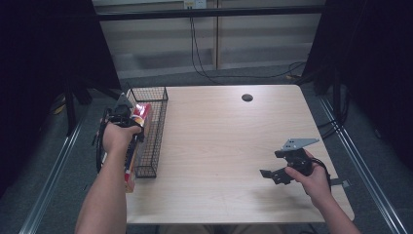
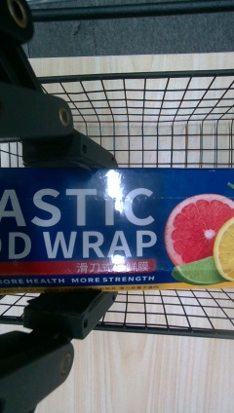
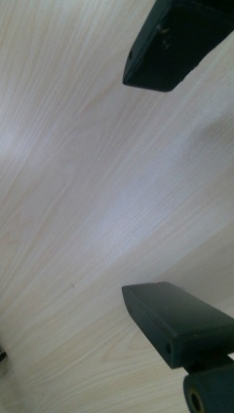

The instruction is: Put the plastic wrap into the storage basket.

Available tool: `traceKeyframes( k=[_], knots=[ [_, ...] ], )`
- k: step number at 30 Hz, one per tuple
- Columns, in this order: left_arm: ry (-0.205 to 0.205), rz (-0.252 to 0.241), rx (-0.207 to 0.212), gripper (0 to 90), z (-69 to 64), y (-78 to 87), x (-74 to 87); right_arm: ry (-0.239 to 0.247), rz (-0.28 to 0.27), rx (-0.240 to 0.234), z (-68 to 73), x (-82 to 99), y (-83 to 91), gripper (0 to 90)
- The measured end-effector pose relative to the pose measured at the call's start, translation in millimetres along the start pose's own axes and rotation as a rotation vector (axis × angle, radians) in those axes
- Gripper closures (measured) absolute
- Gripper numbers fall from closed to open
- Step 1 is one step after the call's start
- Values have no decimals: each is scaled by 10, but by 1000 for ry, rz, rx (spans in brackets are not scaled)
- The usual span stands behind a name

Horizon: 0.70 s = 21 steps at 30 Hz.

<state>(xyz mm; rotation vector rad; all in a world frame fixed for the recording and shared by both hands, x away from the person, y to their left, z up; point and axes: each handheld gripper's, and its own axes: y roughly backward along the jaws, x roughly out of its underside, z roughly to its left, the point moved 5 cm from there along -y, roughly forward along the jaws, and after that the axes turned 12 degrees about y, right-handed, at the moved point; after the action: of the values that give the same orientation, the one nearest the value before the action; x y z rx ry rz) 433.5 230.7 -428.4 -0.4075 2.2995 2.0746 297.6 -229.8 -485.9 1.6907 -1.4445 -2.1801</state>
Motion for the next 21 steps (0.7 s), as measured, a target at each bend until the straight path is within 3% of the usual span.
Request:
traceKeyframes(
  k=[21],
  knots=[
    [14, 25, -2, 422, 16, -114, 5, 1, 2, 1, 0, 2, -3, 40]
  ],
)
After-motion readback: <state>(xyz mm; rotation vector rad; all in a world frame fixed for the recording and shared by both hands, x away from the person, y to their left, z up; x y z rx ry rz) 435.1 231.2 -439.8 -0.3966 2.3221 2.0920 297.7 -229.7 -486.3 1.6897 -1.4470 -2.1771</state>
